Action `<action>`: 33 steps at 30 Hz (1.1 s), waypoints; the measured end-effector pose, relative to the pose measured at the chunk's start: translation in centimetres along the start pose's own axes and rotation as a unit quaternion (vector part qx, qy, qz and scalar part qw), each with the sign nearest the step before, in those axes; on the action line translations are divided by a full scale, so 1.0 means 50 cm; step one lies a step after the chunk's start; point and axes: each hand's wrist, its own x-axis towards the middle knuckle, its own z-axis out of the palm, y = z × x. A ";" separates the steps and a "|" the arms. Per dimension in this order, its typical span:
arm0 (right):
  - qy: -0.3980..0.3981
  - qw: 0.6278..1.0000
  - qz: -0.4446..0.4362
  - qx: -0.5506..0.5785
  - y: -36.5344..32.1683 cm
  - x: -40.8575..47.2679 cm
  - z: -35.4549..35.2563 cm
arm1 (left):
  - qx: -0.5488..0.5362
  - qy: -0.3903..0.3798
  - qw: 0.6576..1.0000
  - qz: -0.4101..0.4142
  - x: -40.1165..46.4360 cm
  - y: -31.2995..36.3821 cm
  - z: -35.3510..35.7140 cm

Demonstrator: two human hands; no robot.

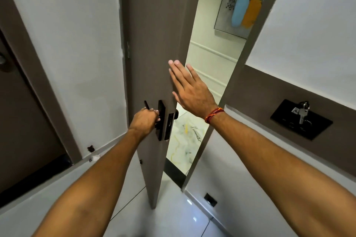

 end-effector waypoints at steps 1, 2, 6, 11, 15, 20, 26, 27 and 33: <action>0.004 1.000 0.002 -0.008 0.005 -0.005 0.015 | -0.001 -0.011 1.000 0.003 0.012 -0.002 0.002; 0.008 1.000 0.009 -0.013 0.009 -0.010 0.026 | -0.005 -0.020 1.000 0.006 0.021 -0.001 0.004; 0.007 0.999 0.033 -0.024 0.038 -0.030 0.065 | -0.030 -0.028 0.999 0.017 0.053 0.030 0.014; -0.017 0.995 0.074 -0.060 0.085 -0.061 0.108 | -0.085 -0.025 0.996 0.021 0.102 0.077 0.033; -0.043 0.989 0.130 -0.060 0.109 -0.077 0.148 | -0.166 -0.057 0.984 0.034 0.152 0.108 0.049; -0.076 0.980 0.169 -0.073 0.174 -0.092 0.228 | -0.128 -0.086 0.985 0.081 0.254 0.168 0.054; -0.071 0.976 0.180 -0.101 0.271 -0.118 0.334 | -0.041 -0.101 0.987 0.122 0.391 0.237 0.066; -0.071 0.975 0.181 -0.105 0.281 -0.120 0.343 | -0.042 -0.105 0.986 0.125 0.409 0.242 0.066; -0.089 0.953 0.228 -0.178 0.283 -0.105 0.387 | -0.090 -0.132 0.971 0.176 0.514 0.240 0.082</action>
